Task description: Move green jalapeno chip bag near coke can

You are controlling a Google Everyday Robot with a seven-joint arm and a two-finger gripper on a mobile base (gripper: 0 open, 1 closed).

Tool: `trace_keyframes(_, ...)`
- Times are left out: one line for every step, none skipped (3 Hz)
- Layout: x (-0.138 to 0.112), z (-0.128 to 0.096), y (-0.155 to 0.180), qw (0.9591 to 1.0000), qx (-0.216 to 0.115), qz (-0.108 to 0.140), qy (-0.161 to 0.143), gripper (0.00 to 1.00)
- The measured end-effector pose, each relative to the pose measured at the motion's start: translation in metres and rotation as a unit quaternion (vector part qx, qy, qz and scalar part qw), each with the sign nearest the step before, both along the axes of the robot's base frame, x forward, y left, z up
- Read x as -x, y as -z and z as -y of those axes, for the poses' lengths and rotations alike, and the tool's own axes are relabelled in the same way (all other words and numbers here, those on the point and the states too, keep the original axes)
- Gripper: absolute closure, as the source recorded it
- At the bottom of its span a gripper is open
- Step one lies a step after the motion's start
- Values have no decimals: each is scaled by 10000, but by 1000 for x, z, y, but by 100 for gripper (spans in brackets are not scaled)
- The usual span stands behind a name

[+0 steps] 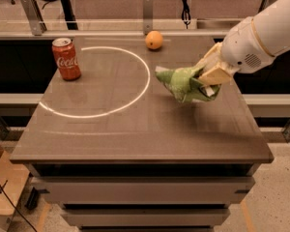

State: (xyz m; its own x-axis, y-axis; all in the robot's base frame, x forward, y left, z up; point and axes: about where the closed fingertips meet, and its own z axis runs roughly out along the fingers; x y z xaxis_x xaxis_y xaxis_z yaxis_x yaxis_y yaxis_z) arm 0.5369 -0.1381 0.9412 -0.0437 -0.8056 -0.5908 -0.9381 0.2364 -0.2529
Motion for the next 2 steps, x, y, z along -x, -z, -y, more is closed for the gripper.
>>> trace_keyframes(-27, -57, -17, 9972, -409, 489, -390, 100)
trace_keyframes(-52, -110, -22, 9914, -765, 753, -747, 100)
